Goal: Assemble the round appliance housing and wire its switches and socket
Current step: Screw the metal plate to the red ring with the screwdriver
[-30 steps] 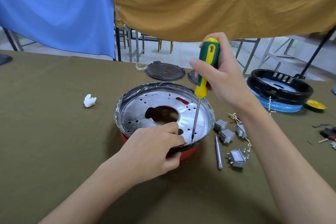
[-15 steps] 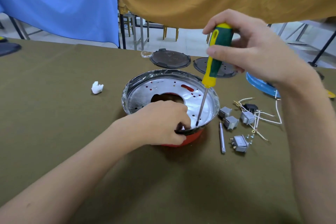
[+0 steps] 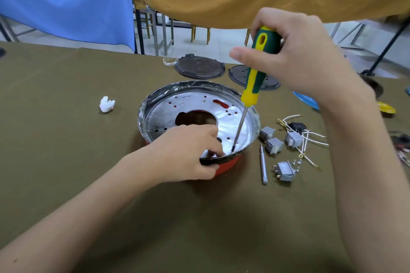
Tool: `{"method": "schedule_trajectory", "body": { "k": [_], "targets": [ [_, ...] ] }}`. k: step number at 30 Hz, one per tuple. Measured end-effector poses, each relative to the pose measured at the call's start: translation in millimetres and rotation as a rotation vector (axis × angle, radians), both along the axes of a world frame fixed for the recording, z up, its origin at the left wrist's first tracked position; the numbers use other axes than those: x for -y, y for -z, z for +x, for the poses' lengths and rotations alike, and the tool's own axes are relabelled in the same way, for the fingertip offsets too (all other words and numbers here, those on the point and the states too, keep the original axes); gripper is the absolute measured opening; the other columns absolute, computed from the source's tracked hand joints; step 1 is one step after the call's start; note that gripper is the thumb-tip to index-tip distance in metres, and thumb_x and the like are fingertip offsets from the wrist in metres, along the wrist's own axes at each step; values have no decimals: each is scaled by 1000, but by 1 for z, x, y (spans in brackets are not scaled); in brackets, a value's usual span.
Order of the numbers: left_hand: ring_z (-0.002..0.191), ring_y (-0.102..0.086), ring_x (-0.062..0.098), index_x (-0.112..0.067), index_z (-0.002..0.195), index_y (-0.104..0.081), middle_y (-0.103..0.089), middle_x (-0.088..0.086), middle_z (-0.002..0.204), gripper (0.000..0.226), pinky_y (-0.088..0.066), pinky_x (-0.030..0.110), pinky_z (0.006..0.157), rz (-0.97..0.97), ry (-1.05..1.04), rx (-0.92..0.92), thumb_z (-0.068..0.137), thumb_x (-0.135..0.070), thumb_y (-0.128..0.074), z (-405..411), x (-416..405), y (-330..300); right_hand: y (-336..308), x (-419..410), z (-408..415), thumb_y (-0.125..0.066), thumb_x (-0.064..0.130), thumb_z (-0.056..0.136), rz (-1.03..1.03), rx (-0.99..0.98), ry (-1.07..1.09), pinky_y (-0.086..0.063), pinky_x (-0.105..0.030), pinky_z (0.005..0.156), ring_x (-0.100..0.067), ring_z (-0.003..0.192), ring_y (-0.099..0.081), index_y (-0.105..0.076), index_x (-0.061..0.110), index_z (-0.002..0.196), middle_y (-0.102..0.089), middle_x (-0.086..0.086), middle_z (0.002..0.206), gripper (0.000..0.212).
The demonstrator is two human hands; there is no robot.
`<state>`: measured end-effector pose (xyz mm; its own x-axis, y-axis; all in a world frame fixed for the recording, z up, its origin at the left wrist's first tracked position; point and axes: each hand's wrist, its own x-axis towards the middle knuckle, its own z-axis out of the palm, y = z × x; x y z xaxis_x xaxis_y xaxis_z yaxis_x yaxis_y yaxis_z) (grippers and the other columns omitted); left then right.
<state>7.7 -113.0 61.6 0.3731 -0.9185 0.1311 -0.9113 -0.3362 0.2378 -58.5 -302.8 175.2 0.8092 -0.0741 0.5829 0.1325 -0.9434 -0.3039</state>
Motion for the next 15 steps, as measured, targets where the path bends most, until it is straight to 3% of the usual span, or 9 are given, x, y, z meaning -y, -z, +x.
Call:
{"method": "schedule_trajectory", "body": {
  "k": [3, 5, 8, 11, 13, 15],
  "targets": [
    [73, -42, 10, -32, 103, -70, -42, -11, 86, 23, -45, 30, 70, -7, -8, 8, 85, -43, -62, -1, 0, 1, -2, -2, 2, -53, 34, 93, 32, -54, -46, -44, -33, 62, -17, 68, -51, -60, 20, 102, -57, -4, 82, 18],
    [78, -42, 10, -32, 104, -70, -44, -9, 90, 24, -47, 33, 77, -10, -11, 19, 86, -43, -60, -3, -1, 2, -7, -1, -4, -55, 21, 92, 171, -139, -195, -46, -36, 62, -28, 72, -55, -62, 22, 112, -59, -10, 91, 21],
    [75, -43, 7, -30, 101, -70, -46, -9, 91, 22, -48, 35, 75, -19, -14, 36, 86, -42, -60, -4, -2, 2, -7, 0, -7, -68, 32, 91, 140, -99, -199, -37, -16, 54, -6, 52, -47, -63, 17, 99, -53, 6, 71, 18],
    [74, -41, 6, -29, 101, -70, -45, -10, 90, 22, -47, 32, 71, -22, -16, 41, 86, -42, -60, -4, -2, 2, -2, -2, 0, -65, 50, 88, -28, 9, 33, -34, -26, 55, -10, 56, -46, -58, 13, 86, -54, 1, 66, 37],
    [75, -41, 6, -29, 101, -69, -46, -10, 92, 22, -45, 29, 69, -11, -17, 43, 86, -42, -59, -4, -2, 2, -1, -4, 1, -59, 43, 93, -15, -21, 21, -34, -28, 59, -10, 64, -46, -59, 16, 93, -56, 1, 74, 27],
    [79, -41, 6, -28, 101, -69, -46, -9, 93, 23, -43, 27, 66, -9, -13, 42, 87, -42, -58, -4, -2, 2, -3, -4, -1, -53, 29, 92, 104, -110, -91, -38, -21, 66, -7, 75, -49, -59, 21, 109, -59, 3, 93, 20]
  ]
}}
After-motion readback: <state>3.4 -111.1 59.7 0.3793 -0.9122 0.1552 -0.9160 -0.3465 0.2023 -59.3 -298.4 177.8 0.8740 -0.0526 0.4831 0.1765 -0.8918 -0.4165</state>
